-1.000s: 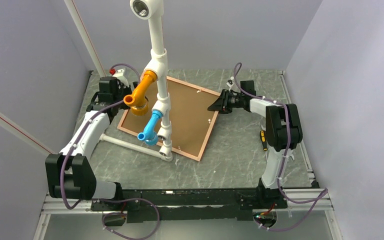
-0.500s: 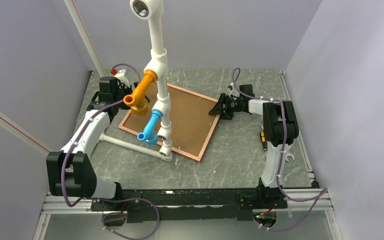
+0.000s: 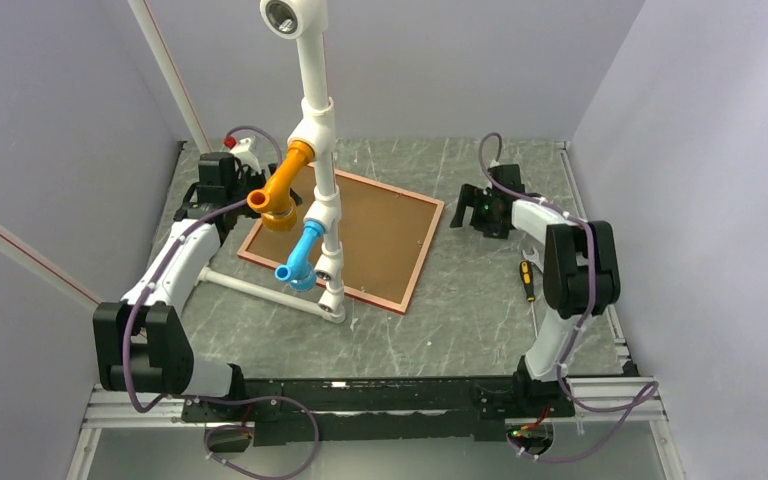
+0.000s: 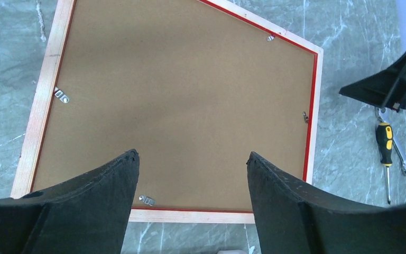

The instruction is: Take the photo out of the frame

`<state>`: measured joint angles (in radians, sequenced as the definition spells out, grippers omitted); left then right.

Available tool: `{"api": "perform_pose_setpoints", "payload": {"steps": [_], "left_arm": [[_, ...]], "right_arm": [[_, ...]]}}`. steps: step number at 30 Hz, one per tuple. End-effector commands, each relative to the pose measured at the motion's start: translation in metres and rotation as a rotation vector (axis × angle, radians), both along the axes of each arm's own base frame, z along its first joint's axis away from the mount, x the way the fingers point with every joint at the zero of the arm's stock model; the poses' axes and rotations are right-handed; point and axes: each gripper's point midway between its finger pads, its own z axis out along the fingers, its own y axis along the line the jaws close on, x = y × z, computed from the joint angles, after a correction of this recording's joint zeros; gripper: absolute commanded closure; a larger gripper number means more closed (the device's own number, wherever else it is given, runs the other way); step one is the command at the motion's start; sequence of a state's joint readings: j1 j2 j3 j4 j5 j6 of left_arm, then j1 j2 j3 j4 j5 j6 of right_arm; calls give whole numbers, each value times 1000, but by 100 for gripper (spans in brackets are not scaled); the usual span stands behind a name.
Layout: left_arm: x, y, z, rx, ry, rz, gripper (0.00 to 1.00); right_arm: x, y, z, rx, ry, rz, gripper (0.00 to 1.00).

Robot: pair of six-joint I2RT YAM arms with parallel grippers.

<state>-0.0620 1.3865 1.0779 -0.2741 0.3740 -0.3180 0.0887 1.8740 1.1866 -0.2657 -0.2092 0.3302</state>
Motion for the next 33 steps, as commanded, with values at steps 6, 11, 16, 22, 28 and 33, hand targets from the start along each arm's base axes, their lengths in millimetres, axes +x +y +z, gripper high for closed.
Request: {"api": "perform_pose_setpoints", "payload": {"steps": [6, 11, 16, 22, 28, 33], "left_arm": [[9, -16, 25, -48, -76, -88, 22], [6, -20, 26, -25, -89, -114, 21], [4, -30, 25, -21, -90, -153, 20], [1, -37, 28, -24, -101, -186, 19], [1, -38, 32, -25, -108, -197, 18], [2, -38, 32, -28, -108, -197, 18]], "right_arm": [[-62, -77, 28, -314, -36, -329, 0], [-102, -100, 42, -349, -68, -495, 1], [-129, -124, 42, -342, -71, -617, 4], [-140, -141, 25, -345, -5, -650, 8], [-138, -140, 10, -368, 67, -594, 18], [-135, -136, -1, -368, 124, -540, 27]]}}
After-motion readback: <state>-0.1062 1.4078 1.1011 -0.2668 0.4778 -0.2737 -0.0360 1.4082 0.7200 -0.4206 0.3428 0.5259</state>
